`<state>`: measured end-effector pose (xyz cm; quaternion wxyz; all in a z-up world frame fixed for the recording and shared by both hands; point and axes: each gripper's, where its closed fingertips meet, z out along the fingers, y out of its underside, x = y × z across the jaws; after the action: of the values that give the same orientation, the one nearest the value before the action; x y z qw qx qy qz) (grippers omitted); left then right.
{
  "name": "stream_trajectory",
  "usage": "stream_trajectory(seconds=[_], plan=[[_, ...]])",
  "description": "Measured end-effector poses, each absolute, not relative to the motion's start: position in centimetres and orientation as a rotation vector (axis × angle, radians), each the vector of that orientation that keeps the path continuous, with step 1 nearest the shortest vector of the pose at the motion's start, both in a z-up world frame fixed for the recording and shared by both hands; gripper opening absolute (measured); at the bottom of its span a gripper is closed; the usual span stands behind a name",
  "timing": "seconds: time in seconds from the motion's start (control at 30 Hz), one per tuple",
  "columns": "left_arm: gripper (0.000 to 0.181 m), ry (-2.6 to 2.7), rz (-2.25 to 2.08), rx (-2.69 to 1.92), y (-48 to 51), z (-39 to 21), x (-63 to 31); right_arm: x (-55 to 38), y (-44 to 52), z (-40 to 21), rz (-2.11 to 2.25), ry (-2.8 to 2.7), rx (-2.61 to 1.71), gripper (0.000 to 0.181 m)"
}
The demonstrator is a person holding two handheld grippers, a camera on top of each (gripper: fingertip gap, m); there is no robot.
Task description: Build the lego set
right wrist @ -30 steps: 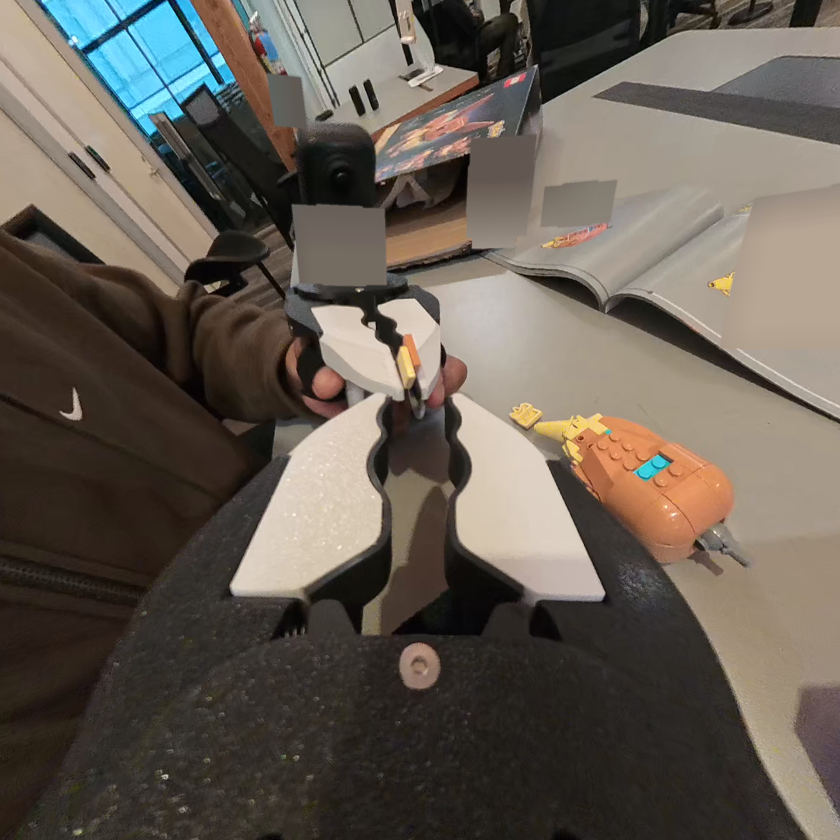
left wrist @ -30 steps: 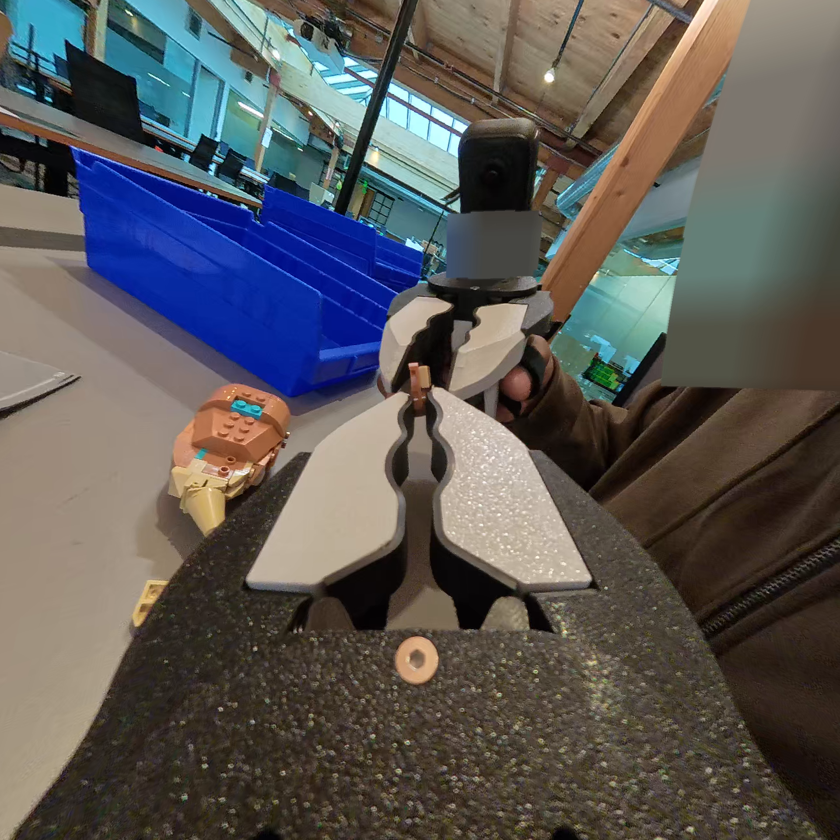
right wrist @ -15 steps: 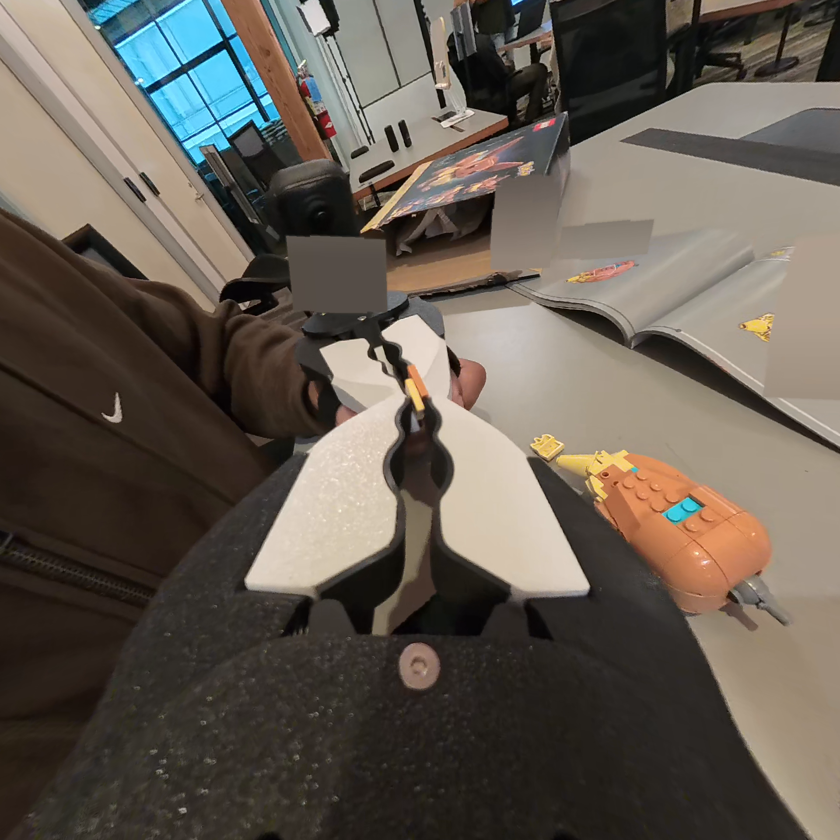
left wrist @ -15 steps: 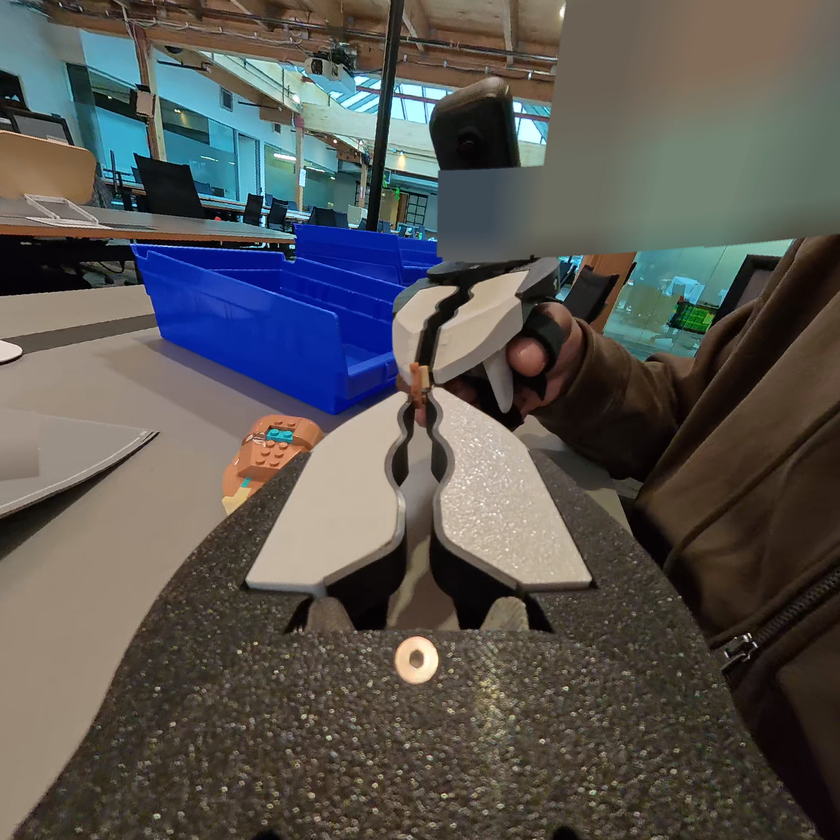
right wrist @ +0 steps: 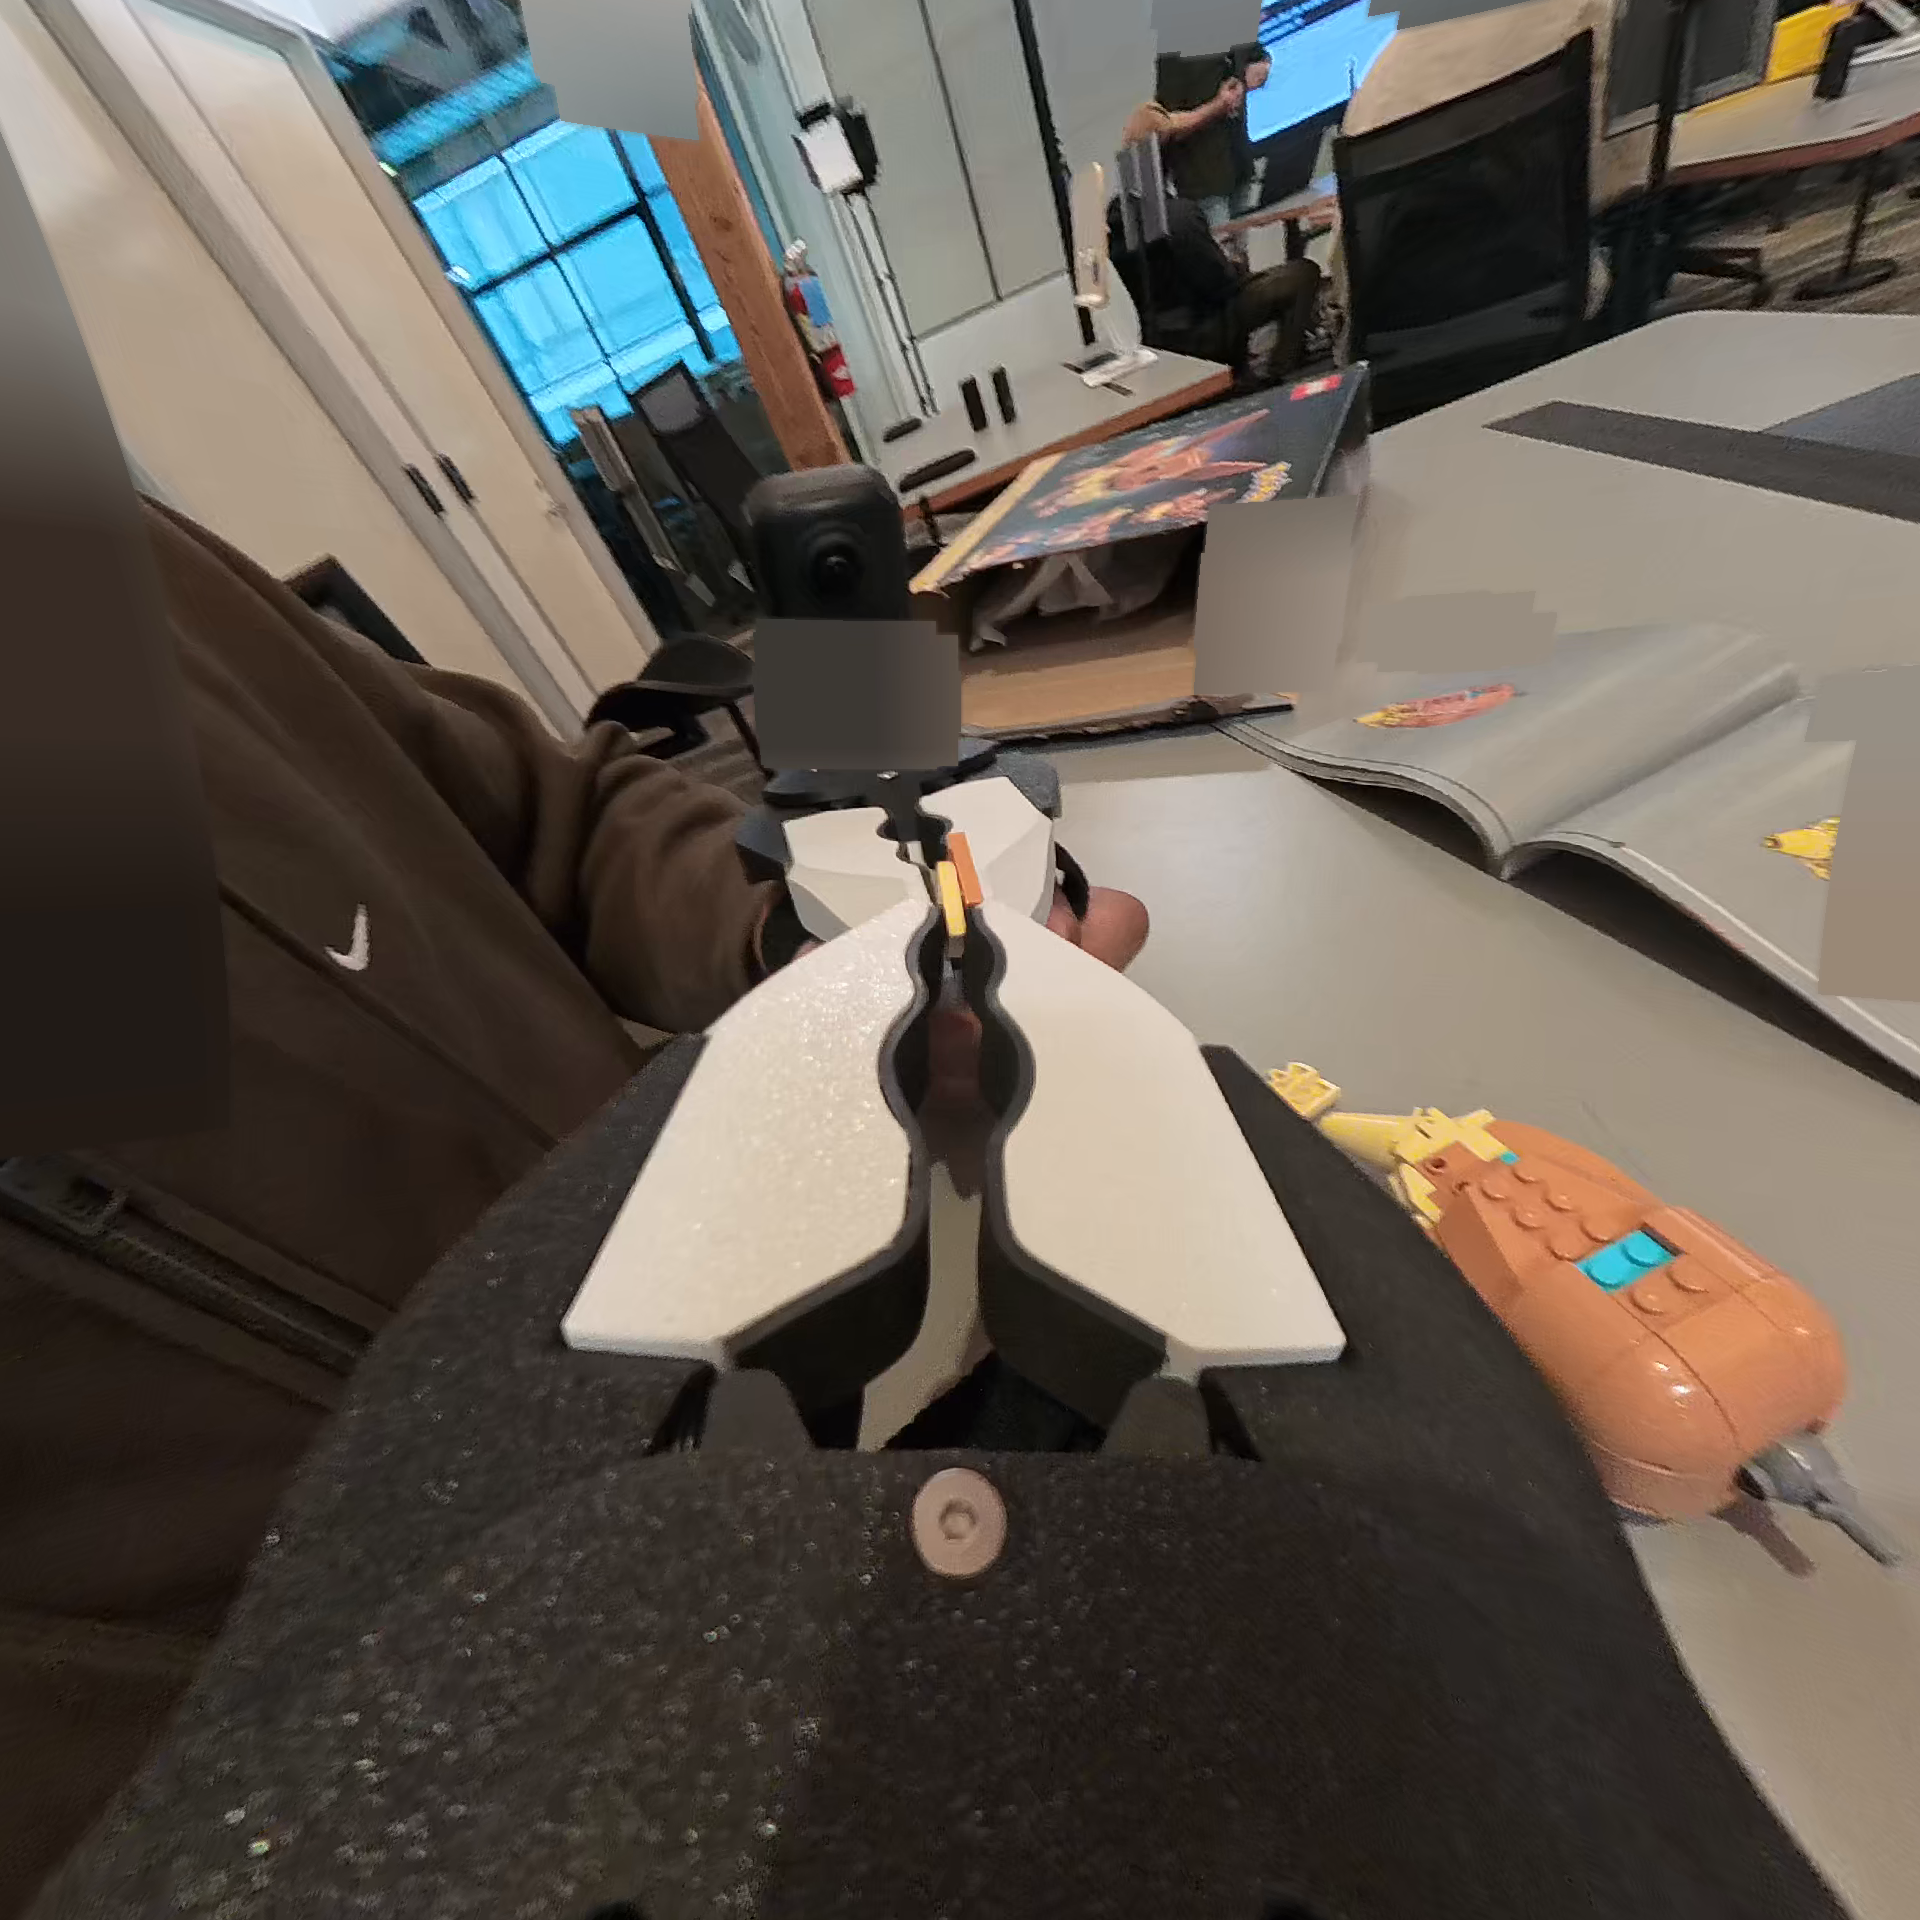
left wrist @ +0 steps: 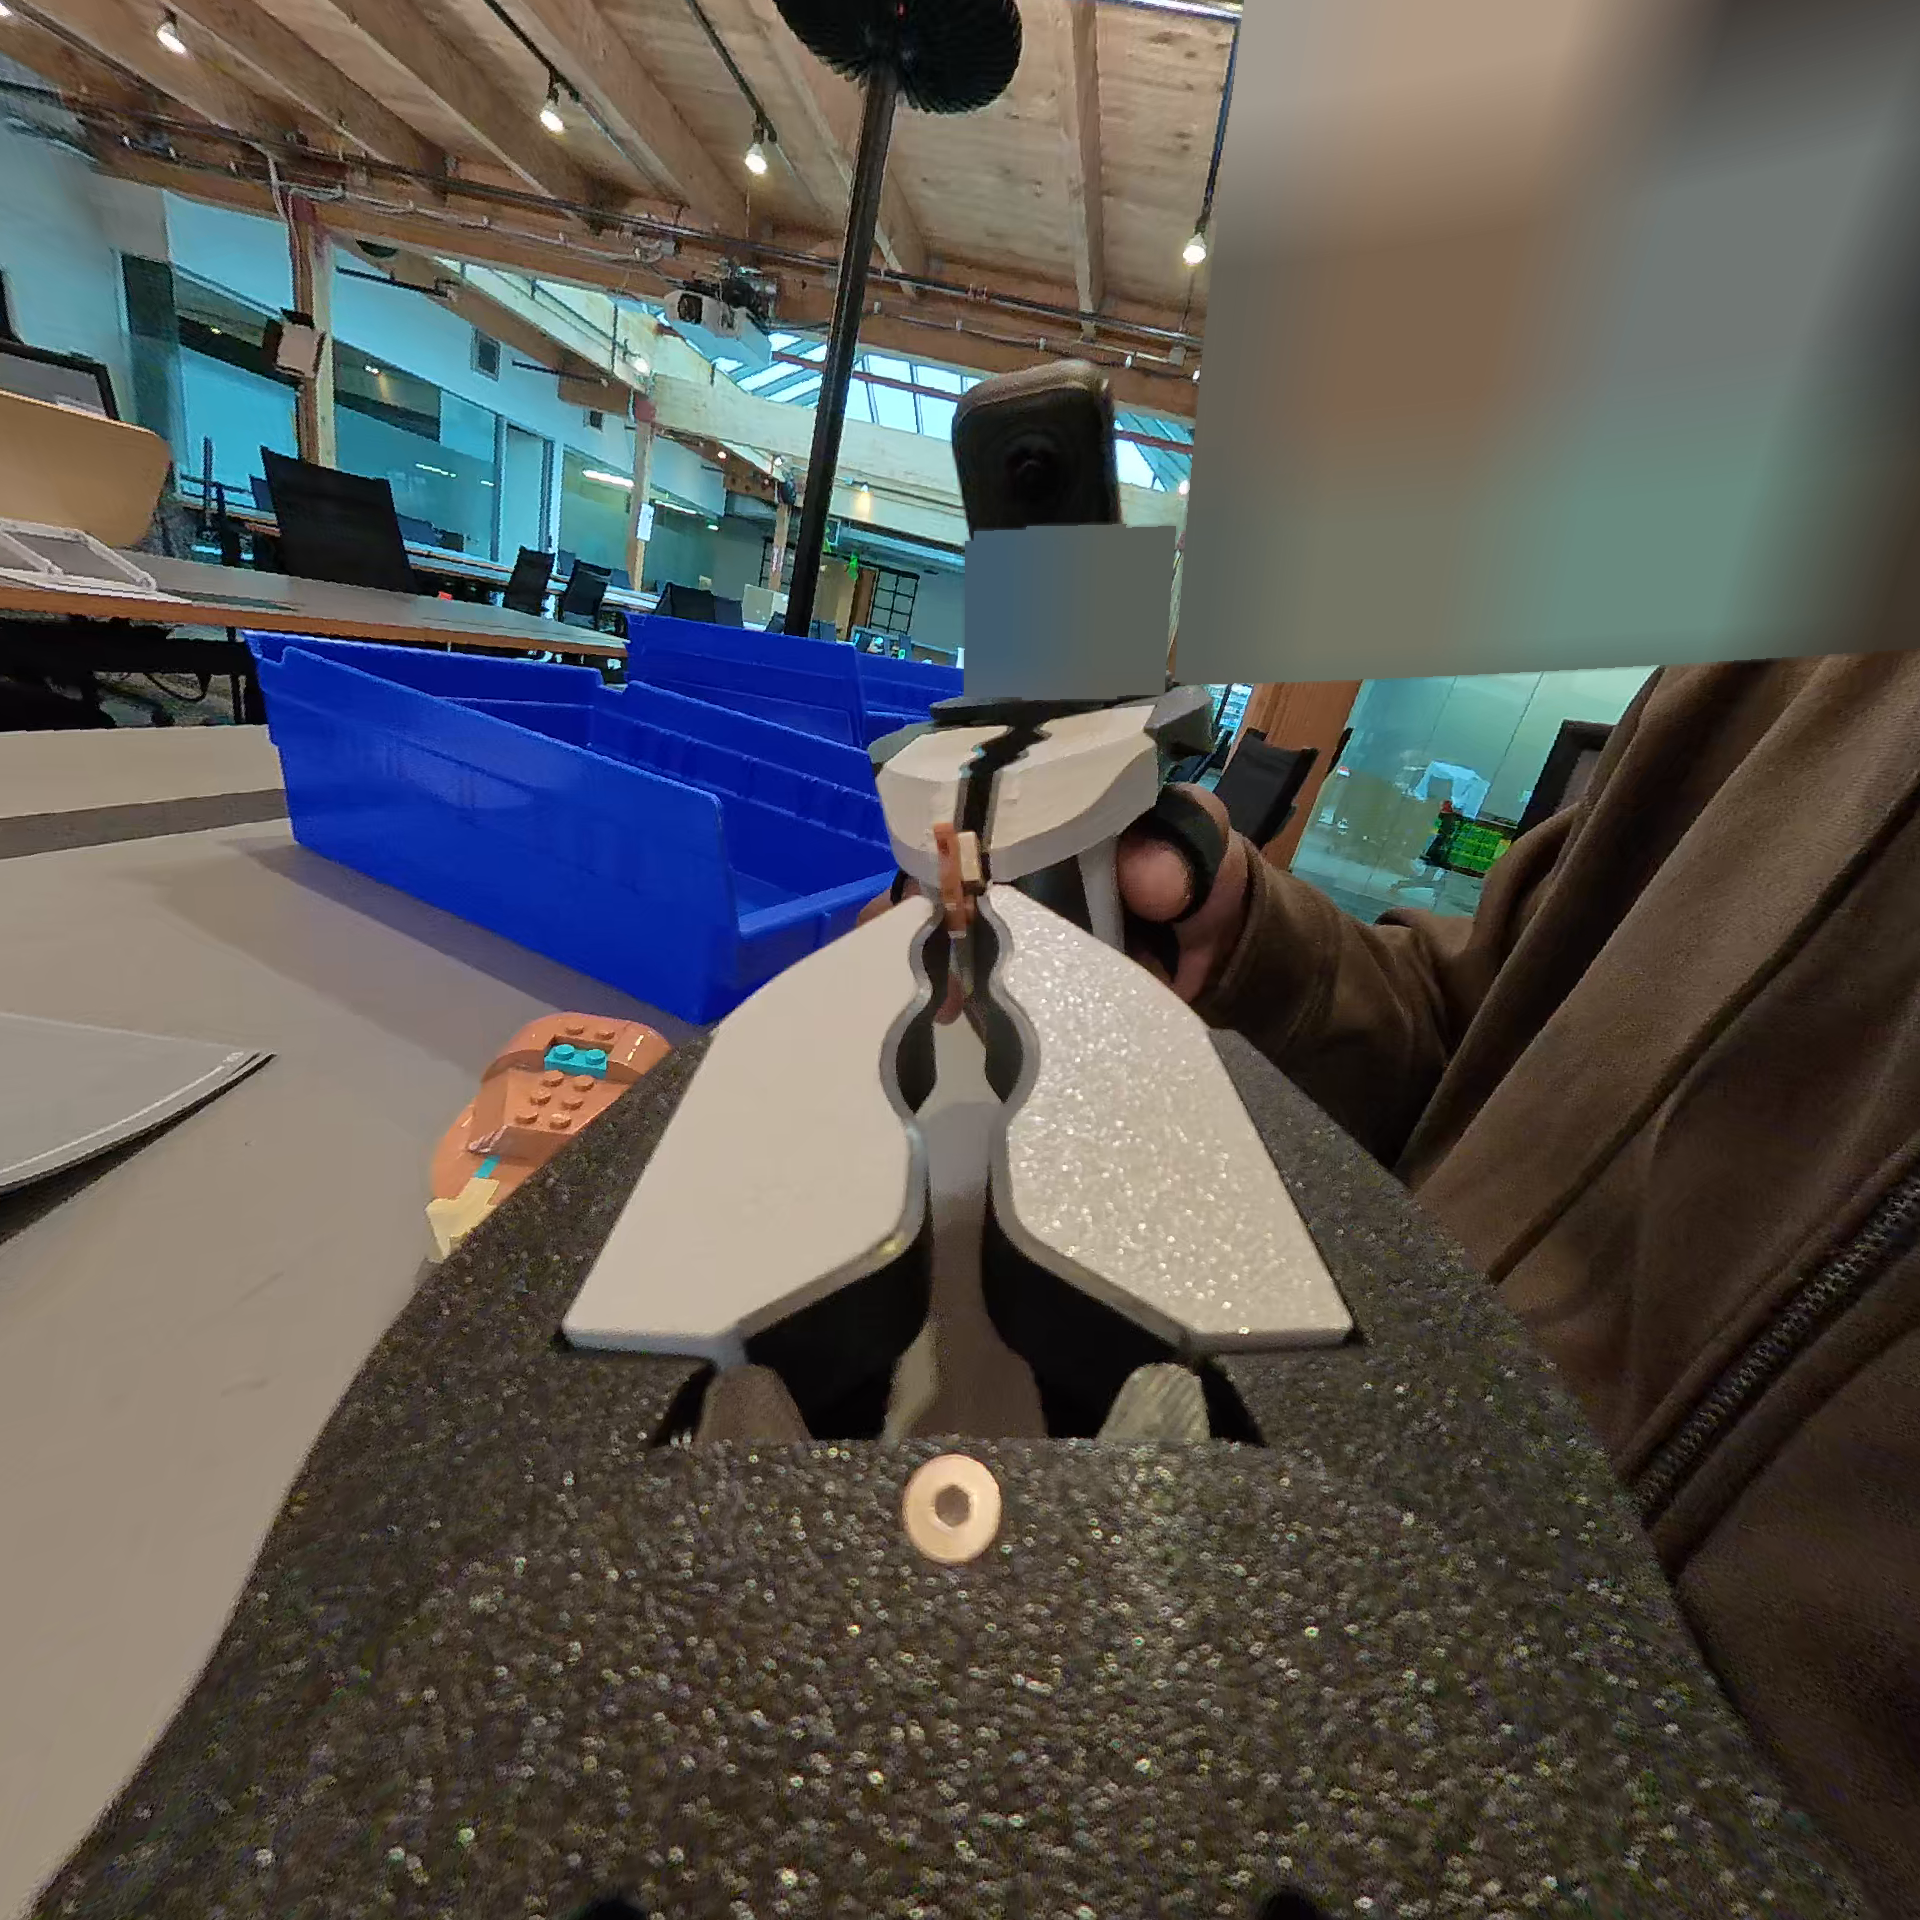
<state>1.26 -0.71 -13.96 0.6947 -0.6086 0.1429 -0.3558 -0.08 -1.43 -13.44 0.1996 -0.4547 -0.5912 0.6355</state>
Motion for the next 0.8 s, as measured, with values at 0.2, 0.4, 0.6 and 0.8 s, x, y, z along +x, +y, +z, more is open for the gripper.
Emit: stream_trajectory(seconds=[0.2, 0.4, 0.6, 0.8], plan=[[0.004, 0.330, -0.831, -1.318, -1.19, -13.49, 1.50, 0.15, -1.84, -13.07, 1.845, -1.652, -1.247, 0.004], [0.004, 0.335, -0.869, -1.298, -1.45, -13.24, 1.68, 0.31, -2.06, -12.86, 1.868, -1.660, -1.232, 0.003], [0.003, 0.333, -0.857, -1.287, -1.52, -13.11, 1.66, 0.34, -2.12, -12.75, 1.880, -1.654, -1.241, 0.003], [0.003, 0.348, -0.779, -1.281, -1.55, -13.01, 1.57, 0.35, -2.18, -12.66, 1.894, -1.639, -1.259, 0.004]])
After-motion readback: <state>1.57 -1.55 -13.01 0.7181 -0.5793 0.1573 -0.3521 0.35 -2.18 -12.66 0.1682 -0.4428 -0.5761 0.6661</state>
